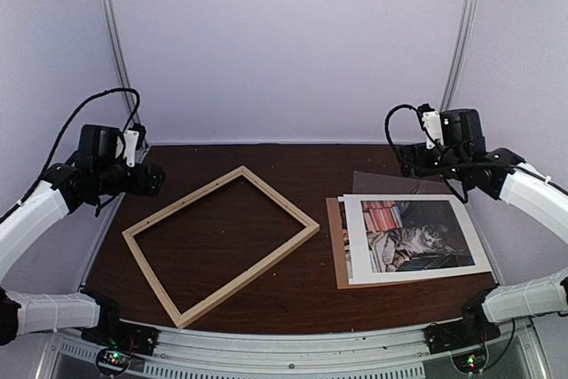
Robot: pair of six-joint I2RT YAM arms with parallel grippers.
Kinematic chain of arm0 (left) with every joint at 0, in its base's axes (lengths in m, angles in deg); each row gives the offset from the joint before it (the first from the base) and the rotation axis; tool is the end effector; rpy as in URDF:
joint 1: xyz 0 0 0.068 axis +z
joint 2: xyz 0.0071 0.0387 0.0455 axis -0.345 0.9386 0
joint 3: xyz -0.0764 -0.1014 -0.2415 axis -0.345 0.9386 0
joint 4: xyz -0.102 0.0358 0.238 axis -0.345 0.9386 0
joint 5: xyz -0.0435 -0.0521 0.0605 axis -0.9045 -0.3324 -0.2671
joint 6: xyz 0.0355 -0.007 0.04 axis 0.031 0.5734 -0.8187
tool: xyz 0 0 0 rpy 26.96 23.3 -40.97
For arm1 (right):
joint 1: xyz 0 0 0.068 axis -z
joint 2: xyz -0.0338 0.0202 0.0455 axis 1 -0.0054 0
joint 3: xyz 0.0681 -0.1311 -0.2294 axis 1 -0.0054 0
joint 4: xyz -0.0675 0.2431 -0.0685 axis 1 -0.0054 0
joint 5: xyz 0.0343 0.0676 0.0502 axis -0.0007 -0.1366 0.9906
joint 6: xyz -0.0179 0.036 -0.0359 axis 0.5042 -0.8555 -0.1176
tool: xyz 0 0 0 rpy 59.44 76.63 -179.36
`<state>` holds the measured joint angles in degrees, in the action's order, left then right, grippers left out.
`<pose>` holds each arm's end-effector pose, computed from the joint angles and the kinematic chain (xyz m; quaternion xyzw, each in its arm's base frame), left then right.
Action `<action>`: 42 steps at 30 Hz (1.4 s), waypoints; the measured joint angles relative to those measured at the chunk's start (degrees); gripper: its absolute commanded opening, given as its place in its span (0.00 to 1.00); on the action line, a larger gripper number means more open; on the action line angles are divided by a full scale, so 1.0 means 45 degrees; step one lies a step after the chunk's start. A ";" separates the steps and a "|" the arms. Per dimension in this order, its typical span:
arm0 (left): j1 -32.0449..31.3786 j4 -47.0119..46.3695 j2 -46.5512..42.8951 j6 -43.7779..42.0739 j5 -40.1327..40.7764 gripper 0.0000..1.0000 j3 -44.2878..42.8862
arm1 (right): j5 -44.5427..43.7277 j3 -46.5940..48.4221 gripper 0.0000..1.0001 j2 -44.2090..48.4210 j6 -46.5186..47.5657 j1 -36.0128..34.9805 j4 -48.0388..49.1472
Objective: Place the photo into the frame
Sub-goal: Adjust the frame body at the center of the board.
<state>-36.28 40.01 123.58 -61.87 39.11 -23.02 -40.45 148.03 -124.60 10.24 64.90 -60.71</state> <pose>0.2094 -0.0558 0.3115 0.0227 0.8857 -0.0466 0.4613 0.2299 0.0994 0.3314 -0.1026 0.8553 0.0589 0.5044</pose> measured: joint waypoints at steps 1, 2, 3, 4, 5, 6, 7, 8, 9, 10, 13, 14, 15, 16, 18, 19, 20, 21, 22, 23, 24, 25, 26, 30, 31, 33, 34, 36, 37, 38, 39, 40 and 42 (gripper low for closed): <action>0.0000 -0.0010 0.0000 -0.0053 -0.0049 0.98 0.0019 | 0.0000 -0.0019 1.00 -0.0034 0.0015 0.0000 0.0024; 0.0000 -0.0024 0.0000 -0.0112 -0.0102 0.98 0.0044 | -0.0005 -0.0034 1.00 -0.0078 0.0024 0.0000 0.0049; 0.0005 -0.0029 0.0000 -0.0151 -0.0151 0.98 0.0068 | -0.0010 -0.0039 1.00 -0.0121 0.0058 0.0000 0.0073; 0.0010 -0.0058 0.0000 -0.0199 -0.0219 0.98 0.0107 | -0.0034 -0.0039 1.00 -0.0175 0.0092 0.0000 0.0102; 0.0010 -0.0078 0.0000 -0.0238 -0.0282 0.98 0.0146 | -0.0058 -0.0039 1.00 -0.0214 0.0112 0.0000 0.0112; 0.0010 -0.0102 0.0000 -0.0272 -0.0364 0.98 0.0175 | -0.0092 -0.0039 1.00 -0.0248 0.0146 0.0000 0.0107; 0.0010 -0.0126 0.0005 -0.0311 -0.0457 0.98 0.0204 | -0.0102 -0.0044 1.00 -0.0257 0.0155 0.0000 0.0107; 0.0010 -0.0151 0.0019 -0.0355 -0.0539 0.98 0.0238 | -0.0117 -0.0063 1.00 -0.0262 0.0160 0.0000 0.0126; 0.0010 -0.0170 0.0049 -0.0393 -0.0622 0.98 0.0253 | -0.0126 -0.0083 1.00 -0.0257 0.0170 0.0000 0.0155; 0.0010 -0.0194 0.0097 -0.0447 -0.0733 0.98 0.0257 | -0.0136 -0.0107 1.00 -0.0257 0.0185 0.0000 0.0199; 0.0010 -0.0194 0.0248 -0.0559 -0.0884 0.98 0.0262 | -0.0136 -0.0155 1.00 -0.0257 0.0204 0.0000 0.0243; 0.0010 -0.0194 0.0287 -0.0597 -0.0918 0.97 0.0262 | -0.0136 -0.0155 1.00 -0.0267 0.0204 0.0000 0.0262; 0.0010 -0.0194 0.0335 -0.0641 -0.0957 0.97 0.0262 | -0.0131 -0.0155 1.00 -0.0287 0.0209 -0.0005 0.0296; 0.0010 -0.0189 0.0369 -0.0661 -0.0986 0.98 0.0262 | -0.0131 -0.0155 1.00 -0.0301 0.0209 -0.0005 0.0306; 0.0010 -0.0146 0.0529 -0.0695 -0.1035 0.98 0.0248 | -0.0131 -0.0131 1.00 -0.0427 0.0204 -0.0019 0.0291; 0.0010 -0.0024 0.0675 -0.0699 -0.1073 0.97 0.0209 | -0.0121 -0.0092 1.00 -0.0544 0.0204 -0.0024 0.0277; 0.0015 0.0155 0.0913 -0.0729 -0.1132 0.97 0.0107 | -0.0121 -0.0053 1.00 -0.0680 0.0204 -0.0044 0.0282; 0.0024 0.0442 0.1243 -0.0777 -0.1263 0.98 -0.0102 | -0.0112 -0.0034 1.00 -0.0772 0.0199 -0.0049 0.0277; 0.0039 0.0704 0.1637 -0.0826 -0.1409 0.98 -0.0369 | -0.0097 -0.0010 1.00 -0.0903 0.0194 -0.0063 0.0257; 0.0049 0.1073 0.2195 -0.0884 -0.1574 0.98 -0.0767 | -0.0092 -0.0005 1.00 -0.1001 0.0189 -0.0073 0.0253; 0.0058 0.1486 0.2871 -0.0952 -0.1705 0.98 -0.1258 | -0.0087 -0.0005 1.00 -0.1098 0.0160 -0.0083 0.0233; 0.0058 0.1773 0.3517 -0.1030 -0.1821 0.98 -0.1685 | -0.0087 -0.0005 1.00 -0.1166 0.0136 -0.0087 0.0219; 0.0058 0.2089 0.4143 -0.1117 -0.1885 0.98 -0.2093 | -0.0083 -0.0005 1.00 -0.1234 0.0097 -0.0092 0.0228; 0.0068 0.3109 0.6251 -0.1370 -0.2113 0.98 -0.3366 | 0.0078 -0.0010 1.00 -0.1428 -0.0146 -0.0117 0.0355; 0.0068 0.3303 0.6635 -0.1428 -0.2176 0.98 -0.3604 | 0.0155 -0.0010 1.00 -0.1467 -0.0199 -0.0121 0.0393; 0.0068 0.3628 0.7422 -0.1554 -0.2210 0.98 -0.4080 | 0.0296 -0.0010 1.00 -0.1583 -0.0325 -0.0131 0.0481; 0.0068 0.3789 0.7752 -0.1651 -0.2171 0.98 -0.4303 | 0.0413 -0.0010 1.00 -0.1642 -0.0398 -0.0131 0.0529; 0.0068 0.4031 0.8573 -0.1914 -0.1948 0.98 -0.4940 | 0.0661 -0.0010 1.00 -0.1787 -0.0554 -0.0136 0.0597; 0.0068 0.4027 0.8820 -0.1996 -0.1846 0.98 -0.5105 | 0.0797 -0.0010 1.00 -0.1851 -0.0612 -0.0136 0.0641; 0.0068 0.4133 0.9233 -0.2137 -0.1661 0.98 -0.5445 | 0.0903 -0.0010 1.00 -0.1919 -0.0670 -0.0136 0.0709; 0.0068 0.4177 0.9636 -0.2283 -0.1545 0.98 -0.5775 | 0.1069 -0.0015 1.00 -0.1987 -0.0758 -0.0136 0.0797; 0.0068 0.4245 1.0010 -0.2424 -0.1384 0.98 -0.6086 | 0.1200 -0.0024 1.00 -0.2074 -0.0845 -0.0136 0.0894; 0.0068 0.4294 1.0851 -0.2759 -0.1112 0.98 -0.6737 | 0.1389 -0.0053 1.00 -0.2195 -0.0928 -0.0141 0.1035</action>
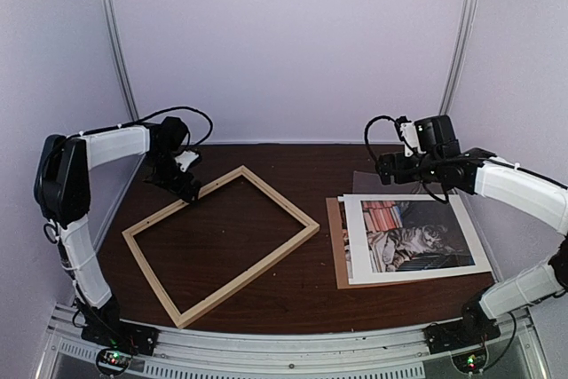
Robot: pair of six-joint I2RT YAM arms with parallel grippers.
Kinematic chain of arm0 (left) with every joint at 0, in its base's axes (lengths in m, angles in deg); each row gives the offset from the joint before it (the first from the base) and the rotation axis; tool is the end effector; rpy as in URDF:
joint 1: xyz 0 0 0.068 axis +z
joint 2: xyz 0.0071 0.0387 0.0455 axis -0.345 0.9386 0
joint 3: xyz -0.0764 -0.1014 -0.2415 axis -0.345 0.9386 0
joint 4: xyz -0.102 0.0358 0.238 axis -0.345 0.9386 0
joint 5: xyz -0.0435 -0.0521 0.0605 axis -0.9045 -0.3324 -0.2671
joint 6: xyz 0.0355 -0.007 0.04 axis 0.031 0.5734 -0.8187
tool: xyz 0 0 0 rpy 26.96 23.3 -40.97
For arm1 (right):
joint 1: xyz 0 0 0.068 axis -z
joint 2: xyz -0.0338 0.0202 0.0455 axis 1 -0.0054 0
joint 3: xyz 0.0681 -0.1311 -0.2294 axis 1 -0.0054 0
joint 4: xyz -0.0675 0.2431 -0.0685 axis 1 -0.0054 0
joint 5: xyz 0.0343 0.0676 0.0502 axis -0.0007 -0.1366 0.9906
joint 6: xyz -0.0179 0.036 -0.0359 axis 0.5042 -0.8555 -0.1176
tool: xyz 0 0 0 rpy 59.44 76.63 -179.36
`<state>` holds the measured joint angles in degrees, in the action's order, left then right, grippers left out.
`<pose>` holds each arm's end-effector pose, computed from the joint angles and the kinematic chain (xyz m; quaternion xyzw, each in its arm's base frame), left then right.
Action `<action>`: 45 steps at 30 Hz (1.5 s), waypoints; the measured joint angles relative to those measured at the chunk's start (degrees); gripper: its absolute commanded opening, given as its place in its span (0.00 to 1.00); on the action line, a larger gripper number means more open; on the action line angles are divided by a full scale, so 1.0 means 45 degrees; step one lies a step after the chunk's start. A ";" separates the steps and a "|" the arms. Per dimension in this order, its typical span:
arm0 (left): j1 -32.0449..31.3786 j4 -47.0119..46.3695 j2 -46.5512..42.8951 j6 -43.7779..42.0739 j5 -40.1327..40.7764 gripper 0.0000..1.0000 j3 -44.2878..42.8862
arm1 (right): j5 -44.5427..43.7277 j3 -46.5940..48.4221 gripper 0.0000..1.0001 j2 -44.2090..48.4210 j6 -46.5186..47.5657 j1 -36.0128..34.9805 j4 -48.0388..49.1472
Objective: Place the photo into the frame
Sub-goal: Adjust the frame body at the center of the board.
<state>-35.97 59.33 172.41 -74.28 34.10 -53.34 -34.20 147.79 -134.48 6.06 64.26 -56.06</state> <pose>0.3609 -0.1006 0.2194 0.1587 0.9759 0.0029 0.1498 0.2627 0.1224 0.2941 -0.1082 0.8797 0.1122 0.4493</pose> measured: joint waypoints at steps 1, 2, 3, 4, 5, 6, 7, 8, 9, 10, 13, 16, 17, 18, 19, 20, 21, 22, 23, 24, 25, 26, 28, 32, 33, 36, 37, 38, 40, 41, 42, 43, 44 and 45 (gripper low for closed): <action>0.0000 -0.0029 0.0306 -0.0136 0.0117 0.97 -0.0209 | 0.0078 -0.0019 1.00 -0.0058 -0.0034 0.0000 0.0029; 0.0015 0.0078 0.0714 -0.0321 0.0219 0.97 -0.0486 | 0.0146 -0.0029 1.00 -0.0117 -0.0049 0.0000 0.0039; 0.0024 0.0136 0.1171 -0.0495 0.0316 0.97 -0.0816 | 0.0199 -0.0044 1.00 -0.0151 -0.0058 0.0000 0.0034; 0.0053 0.0141 0.1545 -0.0617 0.0355 0.97 -0.1078 | 0.0228 -0.0053 1.00 -0.0170 -0.0063 0.0000 0.0029; 0.0107 0.0155 0.1957 -0.0758 0.0350 0.95 -0.1365 | 0.0253 -0.0053 1.00 -0.0180 -0.0063 0.0000 0.0019; 0.0170 0.0155 0.2283 -0.0869 0.0340 0.94 -0.1583 | 0.0267 -0.0053 1.00 -0.0180 -0.0058 0.0000 0.0019; 0.0248 0.0185 0.2569 -0.0962 0.0316 0.93 -0.1773 | 0.0267 -0.0053 1.00 -0.0180 -0.0034 0.0000 0.0019; 0.0316 0.0223 0.2783 -0.1025 0.0296 0.90 -0.1914 | 0.0267 -0.0053 1.00 -0.0180 -0.0024 0.0000 0.0019; 0.0393 0.0287 0.2977 -0.1088 0.0257 0.88 -0.2040 | 0.0267 -0.0053 1.00 -0.0180 -0.0010 0.0000 0.0010; 0.0457 0.0335 0.3113 -0.1137 0.0204 0.86 -0.2132 | 0.0262 -0.0058 1.00 -0.0180 0.0015 0.0000 0.0010; 0.0578 0.0423 0.3259 -0.1214 0.0102 0.79 -0.2195 | 0.0267 -0.0083 1.00 -0.0180 0.0024 0.0000 0.0015; 0.0583 0.0461 0.3332 -0.1180 0.0107 0.71 -0.2302 | 0.0282 -0.0131 1.00 -0.0214 0.0024 0.0000 0.0015; 0.0583 0.0452 0.3366 -0.1156 0.0107 0.68 -0.2341 | 0.0291 -0.0131 1.00 -0.0253 0.0019 0.0000 0.0019; 0.0583 0.0442 0.3405 -0.1107 0.0087 0.67 -0.2356 | 0.0291 -0.0131 1.00 -0.0291 0.0019 0.0000 0.0019; 0.0583 0.0447 0.3449 -0.1093 0.0063 0.66 -0.2356 | 0.0291 -0.0136 1.00 -0.0340 0.0015 0.0000 0.0015; 0.0583 0.0447 0.3502 -0.1069 0.0034 0.66 -0.2361 | 0.0291 -0.0151 1.00 -0.0364 0.0015 0.0000 0.0019; 0.0583 0.0447 0.3570 -0.1054 0.0000 0.65 -0.2361 | 0.0296 -0.0185 1.00 -0.0384 0.0015 0.0000 0.0024; 0.0583 0.0447 0.3653 -0.1020 -0.0039 0.63 -0.2361 | 0.0296 -0.0214 1.00 -0.0384 0.0015 0.0000 0.0010; 0.0583 0.0447 0.3755 -0.1001 -0.0083 0.60 -0.2361 | 0.0296 -0.0238 1.00 -0.0384 0.0010 0.0000 0.0015; 0.0583 0.0447 0.3857 -0.0957 -0.0117 0.57 -0.2361 | 0.0296 -0.0253 1.00 -0.0384 0.0010 0.0000 0.0015; 0.0588 0.0461 0.3915 -0.0908 -0.0160 0.54 -0.2395 | 0.0296 -0.0267 1.00 -0.0384 0.0005 0.0000 0.0015; 0.0588 0.0432 0.3915 -0.0860 -0.0189 0.50 -0.2399 | 0.0296 -0.0282 1.00 -0.0384 0.0000 0.0000 0.0015; 0.0588 0.0442 0.3920 -0.0704 -0.0243 0.45 -0.2404 | 0.0296 -0.0296 1.00 -0.0384 -0.0029 0.0000 0.0010; 0.0597 0.0384 0.3920 -0.0262 -0.0219 0.37 -0.2399 | 0.0296 -0.0330 1.00 -0.0384 -0.0087 0.0000 0.0015; 0.0607 0.0393 0.3920 -0.0291 -0.0214 0.34 -0.2395 | 0.0301 -0.0345 1.00 -0.0384 -0.0121 0.0000 0.0010; 0.0578 0.0345 0.3779 0.0015 -0.0175 0.30 -0.2152 | 0.0330 -0.0350 1.00 -0.0384 -0.0223 0.0000 -0.0005; 0.0563 0.0272 0.3677 0.0238 -0.0175 0.29 -0.2006 | 0.0330 -0.0350 1.00 -0.0384 -0.0238 0.0000 -0.0015; 0.0559 0.0180 0.3536 0.0505 -0.0180 0.28 -0.1773 | 0.0330 -0.0350 1.00 -0.0384 -0.0257 0.0000 -0.0029; 0.0559 0.0107 0.3259 0.1020 -0.0185 0.26 -0.1355 | 0.0321 -0.0350 1.00 -0.0389 -0.0301 0.0000 -0.0141; 0.0559 0.0078 0.3118 0.1307 -0.0185 0.25 -0.1137 | 0.0306 -0.0350 1.00 -0.0403 -0.0325 0.0000 -0.0214; 0.0563 0.0044 0.2968 0.1608 -0.0185 0.24 -0.0918 | 0.0282 -0.0345 1.00 -0.0437 -0.0345 0.0000 -0.0277; 0.0563 0.0029 0.2822 0.1919 -0.0185 0.23 -0.0699 | 0.0262 -0.0330 1.00 -0.0505 -0.0398 0.0000 -0.0355; 0.0559 0.0005 0.2657 0.2278 -0.0185 0.23 -0.0452 | 0.0243 -0.0287 1.00 -0.0631 -0.0491 0.0000 -0.0471; 0.0559 -0.0015 0.2511 0.2584 -0.0189 0.23 -0.0243 | 0.0238 -0.0257 1.00 -0.0763 -0.0563 0.0000 -0.0554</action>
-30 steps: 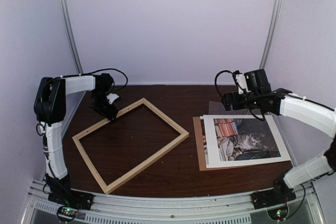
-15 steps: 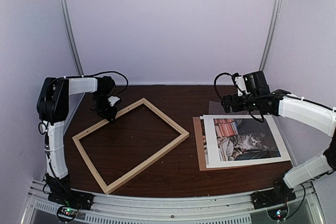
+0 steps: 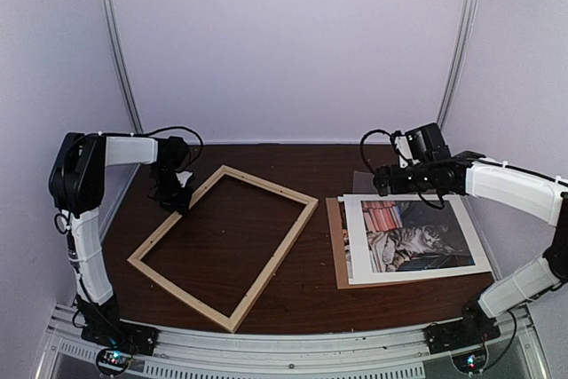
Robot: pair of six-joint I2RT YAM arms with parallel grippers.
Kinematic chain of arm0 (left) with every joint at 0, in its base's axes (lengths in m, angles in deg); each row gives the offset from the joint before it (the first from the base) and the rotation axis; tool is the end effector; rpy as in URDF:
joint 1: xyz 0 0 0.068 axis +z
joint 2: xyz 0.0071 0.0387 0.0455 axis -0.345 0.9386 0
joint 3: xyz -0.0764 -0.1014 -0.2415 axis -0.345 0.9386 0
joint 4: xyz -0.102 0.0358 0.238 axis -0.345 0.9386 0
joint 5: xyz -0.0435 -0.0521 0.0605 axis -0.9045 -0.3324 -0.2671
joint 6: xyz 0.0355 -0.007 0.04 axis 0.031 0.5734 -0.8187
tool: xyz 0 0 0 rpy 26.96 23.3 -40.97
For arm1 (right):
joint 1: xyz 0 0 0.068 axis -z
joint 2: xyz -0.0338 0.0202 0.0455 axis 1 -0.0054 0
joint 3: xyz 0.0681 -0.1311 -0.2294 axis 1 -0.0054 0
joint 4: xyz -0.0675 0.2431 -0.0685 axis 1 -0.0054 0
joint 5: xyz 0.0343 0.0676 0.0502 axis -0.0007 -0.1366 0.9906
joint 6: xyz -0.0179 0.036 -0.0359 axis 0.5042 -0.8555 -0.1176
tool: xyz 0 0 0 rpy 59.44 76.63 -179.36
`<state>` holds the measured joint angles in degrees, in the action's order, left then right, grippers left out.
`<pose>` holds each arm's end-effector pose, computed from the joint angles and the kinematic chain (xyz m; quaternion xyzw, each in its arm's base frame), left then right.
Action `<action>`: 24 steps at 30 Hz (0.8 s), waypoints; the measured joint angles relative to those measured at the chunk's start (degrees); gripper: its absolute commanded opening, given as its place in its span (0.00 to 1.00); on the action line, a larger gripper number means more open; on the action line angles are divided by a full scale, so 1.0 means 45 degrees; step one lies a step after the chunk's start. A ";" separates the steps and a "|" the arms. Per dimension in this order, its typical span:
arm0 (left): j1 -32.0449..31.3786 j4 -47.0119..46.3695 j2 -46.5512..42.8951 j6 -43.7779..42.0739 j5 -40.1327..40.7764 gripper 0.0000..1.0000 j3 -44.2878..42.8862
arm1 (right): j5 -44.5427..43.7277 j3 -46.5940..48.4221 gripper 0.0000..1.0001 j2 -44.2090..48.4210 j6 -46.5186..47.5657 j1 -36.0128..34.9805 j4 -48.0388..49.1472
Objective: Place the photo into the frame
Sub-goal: Adjust the frame body at the center of the board.
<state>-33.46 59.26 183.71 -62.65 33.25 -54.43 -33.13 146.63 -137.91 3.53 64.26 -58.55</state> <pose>0.3821 -0.0893 0.1526 0.0400 0.9973 0.0005 0.0618 0.2671 0.1252 0.2672 -0.0974 0.9081 0.1115 0.3917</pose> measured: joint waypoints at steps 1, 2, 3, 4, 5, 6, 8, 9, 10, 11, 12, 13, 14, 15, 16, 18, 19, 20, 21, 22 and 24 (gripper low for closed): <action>0.0000 -0.0068 -0.0165 0.0325 -0.0010 0.23 0.0262 | -0.0005 0.0034 1.00 -0.0151 -0.0053 0.0000 -0.0083; 0.0005 -0.0136 -0.0330 0.0709 -0.0005 0.23 0.0520 | -0.0005 0.0068 1.00 -0.0330 -0.0112 0.0000 -0.0185; 0.0005 -0.0189 -0.0427 0.0967 -0.0010 0.23 0.0675 | -0.0005 0.0087 1.00 -0.0481 -0.0185 0.0000 -0.0282; 0.0010 -0.0267 -0.0505 0.1224 -0.0019 0.22 0.0811 | -0.0005 0.0107 1.00 -0.0622 -0.0282 0.0000 -0.0393; 0.0015 -0.0403 -0.0612 0.1511 -0.0034 0.22 0.0967 | -0.0015 0.0185 1.00 -0.0777 -0.0335 0.0000 -0.0588; 0.0015 -0.0529 -0.0685 0.1739 -0.0044 0.22 0.1098 | -0.0044 0.0272 1.00 -0.0947 -0.0408 0.0000 -0.0719; 0.0024 -0.0811 -0.0845 0.2147 -0.0146 0.22 0.1355 | -0.0175 0.0588 1.00 -0.1355 -0.0554 0.0000 -0.1088; 0.0039 -0.0933 -0.0918 0.2331 -0.0214 0.22 0.1467 | -0.0248 0.0704 1.00 -0.1511 -0.0622 0.0000 -0.1224; 0.0063 -0.1059 -0.0996 0.2526 -0.0330 0.22 0.1579 | -0.0364 0.0865 1.00 -0.1685 -0.0656 0.0000 -0.1399; 0.0078 -0.1141 -0.1039 0.2667 -0.0379 0.23 0.1647 | -0.0510 0.1030 1.00 -0.1880 -0.0714 0.0005 -0.1564; 0.0097 -0.1263 -0.1112 0.2875 -0.0476 0.23 0.1749 | -0.0641 0.1200 1.00 -0.2074 -0.0748 0.0029 -0.1758; 0.0126 -0.1409 -0.1180 0.3031 -0.0573 0.23 0.1851 | -0.0748 0.1341 1.00 -0.2254 -0.0777 0.0063 -0.1894; 0.0165 -0.1535 -0.1253 0.3162 -0.0665 0.24 0.1962 | -0.0860 0.1506 1.00 -0.2463 -0.0831 0.0131 -0.2055; 0.0209 -0.1710 -0.1350 0.3322 -0.0782 0.25 0.2113 | -0.0923 0.1613 1.00 -0.2637 -0.0884 0.0204 -0.2157; 0.0253 -0.1797 -0.1433 0.3429 -0.0850 0.26 0.2215 | -0.0971 0.1724 1.00 -0.2803 -0.0962 0.0330 -0.2302; 0.0359 -0.1923 -0.1540 0.3609 -0.0918 0.32 0.2365 | -0.1030 0.1787 1.00 -0.3031 -0.1107 0.0733 -0.2438; 0.0393 -0.1933 -0.1554 0.3653 -0.0928 0.36 0.2380 | -0.1035 0.1792 1.00 -0.3104 -0.1185 0.1035 -0.2521; 0.0437 -0.1953 -0.1569 0.3716 -0.0928 0.42 0.2390 | -0.1064 0.1792 1.00 -0.3157 -0.1297 0.1413 -0.2599; 0.0457 -0.1972 -0.1579 0.3789 -0.0928 0.47 0.2399 | -0.1112 0.1797 1.00 -0.3181 -0.1370 0.1758 -0.2647; 0.0466 -0.2021 -0.1617 0.3895 -0.0889 0.53 0.2409 | -0.1156 0.1812 1.00 -0.3196 -0.1438 0.2161 -0.2720; 0.0510 -0.2084 -0.1758 0.3997 -0.0811 0.62 0.2409 | -0.1316 0.1904 1.00 -0.3249 -0.1569 0.2914 -0.2856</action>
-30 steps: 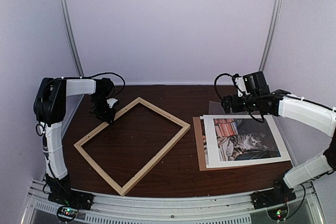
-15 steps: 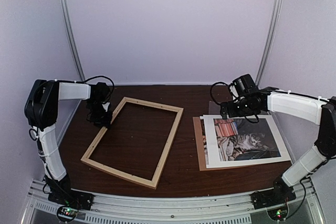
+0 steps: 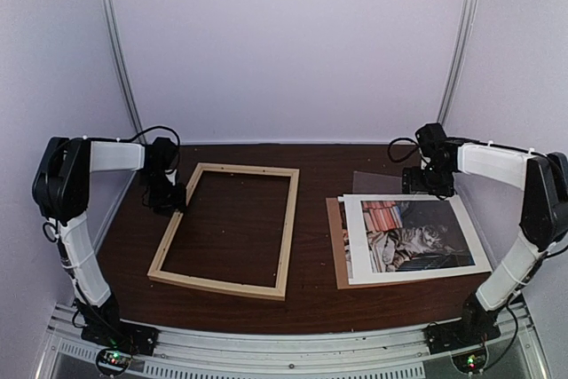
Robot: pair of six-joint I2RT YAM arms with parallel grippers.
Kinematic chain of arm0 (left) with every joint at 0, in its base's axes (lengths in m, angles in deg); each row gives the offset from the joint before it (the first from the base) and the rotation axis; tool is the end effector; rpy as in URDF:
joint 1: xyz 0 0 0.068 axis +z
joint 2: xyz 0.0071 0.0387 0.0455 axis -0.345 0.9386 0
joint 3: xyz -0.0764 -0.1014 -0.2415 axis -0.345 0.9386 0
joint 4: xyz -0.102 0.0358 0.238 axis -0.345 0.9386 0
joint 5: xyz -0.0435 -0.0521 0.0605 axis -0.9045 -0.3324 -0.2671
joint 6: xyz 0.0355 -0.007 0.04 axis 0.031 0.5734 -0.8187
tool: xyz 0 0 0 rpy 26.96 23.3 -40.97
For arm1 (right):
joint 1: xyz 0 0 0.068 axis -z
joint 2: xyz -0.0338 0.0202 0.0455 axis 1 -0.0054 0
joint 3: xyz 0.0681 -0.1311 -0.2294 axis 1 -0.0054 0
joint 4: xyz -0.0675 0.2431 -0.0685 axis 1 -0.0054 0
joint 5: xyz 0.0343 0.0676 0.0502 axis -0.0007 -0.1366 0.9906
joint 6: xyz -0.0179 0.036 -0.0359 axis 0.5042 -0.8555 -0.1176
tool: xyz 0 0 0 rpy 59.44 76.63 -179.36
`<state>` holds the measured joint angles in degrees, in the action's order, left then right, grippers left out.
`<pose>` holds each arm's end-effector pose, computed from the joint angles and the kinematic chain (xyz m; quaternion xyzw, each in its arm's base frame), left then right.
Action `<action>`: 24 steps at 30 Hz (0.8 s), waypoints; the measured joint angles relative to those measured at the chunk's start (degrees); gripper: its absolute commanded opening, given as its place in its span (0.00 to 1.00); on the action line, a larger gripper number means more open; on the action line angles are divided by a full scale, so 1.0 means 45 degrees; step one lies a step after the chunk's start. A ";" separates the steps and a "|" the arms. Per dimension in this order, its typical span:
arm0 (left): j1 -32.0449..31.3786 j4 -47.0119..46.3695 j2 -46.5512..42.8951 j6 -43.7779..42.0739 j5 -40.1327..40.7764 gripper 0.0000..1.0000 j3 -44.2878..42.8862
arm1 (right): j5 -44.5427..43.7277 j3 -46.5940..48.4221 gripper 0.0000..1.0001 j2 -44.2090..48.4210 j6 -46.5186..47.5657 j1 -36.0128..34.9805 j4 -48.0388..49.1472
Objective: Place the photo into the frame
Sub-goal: Adjust the frame body at the center of the board, then pick up the glass panel from the mat board.
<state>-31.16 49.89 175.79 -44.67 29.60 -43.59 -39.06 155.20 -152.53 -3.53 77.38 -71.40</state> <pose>0.3595 -0.0712 0.1574 -0.1325 0.9841 -0.0560 0.1042 0.3226 0.0650 0.2248 0.0758 0.9624 -0.0009 0.2607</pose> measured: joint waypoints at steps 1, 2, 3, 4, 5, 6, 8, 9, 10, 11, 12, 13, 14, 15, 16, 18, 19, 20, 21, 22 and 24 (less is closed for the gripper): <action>0.0010 0.0005 -0.0097 0.0044 0.0029 0.66 -0.0010 | -0.0121 0.0019 1.00 -0.0019 -0.0068 0.0389 -0.0005; 0.0029 0.0049 -0.0199 0.0058 0.0131 0.70 -0.0058 | -0.0189 0.0019 1.00 -0.0029 -0.0131 0.0748 -0.0024; 0.0029 0.0078 -0.0287 0.0019 0.0253 0.75 -0.0112 | -0.0262 0.0019 1.00 -0.0034 -0.0170 0.1122 -0.0053; 0.0029 0.0112 -0.0379 0.0005 0.0359 0.78 -0.0194 | -0.0364 0.0019 1.00 -0.0044 -0.0194 0.1506 -0.0063; 0.0029 0.0121 -0.0481 -0.0039 0.0476 0.80 -0.0267 | -0.0457 0.0019 1.00 -0.0073 -0.0204 0.1846 -0.0058; 0.0029 0.0151 -0.0602 -0.0049 0.0578 0.82 -0.0350 | -0.0515 0.0019 1.00 -0.0117 -0.0214 0.2127 -0.0058; 0.0029 0.0151 -0.0981 -0.0151 0.0763 0.83 -0.0476 | -0.0627 0.0019 1.00 -0.0306 -0.0253 0.2730 -0.0053; 0.0029 0.0155 -0.1200 -0.0199 0.0816 0.83 -0.0539 | -0.0665 0.0019 1.00 -0.0447 -0.0282 0.2987 -0.0044; 0.0029 0.0146 -0.1438 -0.0262 0.0860 0.83 -0.0602 | -0.0699 0.0019 1.00 -0.0627 -0.0296 0.3240 -0.0039; 0.0024 0.0141 -0.1661 -0.0316 0.0894 0.83 -0.0656 | -0.0724 0.0019 1.00 -0.0850 -0.0340 0.3483 -0.0029; 0.0024 0.0136 -0.1996 -0.0408 0.0952 0.83 -0.0724 | -0.0748 0.0019 1.00 -0.1083 -0.0369 0.3716 -0.0024; -0.0005 0.0131 -0.2166 -0.0461 0.0976 0.83 -0.0763 | -0.0758 0.0024 1.00 -0.1307 -0.0384 0.3944 -0.0024; -0.0049 0.0102 -0.2404 -0.0525 0.1025 0.83 -0.0792 | -0.0753 0.0044 1.00 -0.1486 -0.0389 0.4129 -0.0034; -0.0087 0.0083 -0.2589 -0.0602 0.1054 0.83 -0.0806 | -0.0758 0.0107 1.00 -0.1705 -0.0384 0.4342 -0.0049; -0.0131 0.0087 -0.2720 -0.0651 0.1078 0.83 -0.0806 | -0.0753 0.0214 1.00 -0.1889 -0.0379 0.4503 -0.0073; -0.0296 0.0087 -0.2900 -0.0763 0.1107 0.83 -0.0806 | -0.0724 0.0631 1.00 -0.2331 -0.0369 0.4847 -0.0141; -0.0379 0.0083 -0.2919 -0.0801 0.1107 0.84 -0.0806 | -0.0646 0.0903 1.00 -0.2574 -0.0369 0.5013 -0.0155; -0.0476 0.0083 -0.2924 -0.0845 0.1107 0.84 -0.0806 | -0.0568 0.1103 1.00 -0.2764 -0.0369 0.5139 -0.0136; -0.0573 0.0083 -0.2924 -0.0889 0.1098 0.84 -0.0806 | -0.0418 0.1282 1.00 -0.2963 -0.0369 0.5260 -0.0102; -0.0680 0.0073 -0.2924 -0.0928 0.1083 0.84 -0.0797 | -0.0262 0.1413 1.00 -0.3143 -0.0369 0.5353 -0.0068; -0.0797 0.0005 -0.2924 -0.0952 0.1035 0.84 -0.0787 | 0.0107 0.1520 1.00 -0.3395 -0.0374 0.5479 -0.0044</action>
<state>-34.75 49.91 162.64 -48.95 34.25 -47.13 -38.57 162.04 -167.81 -5.22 102.03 -71.60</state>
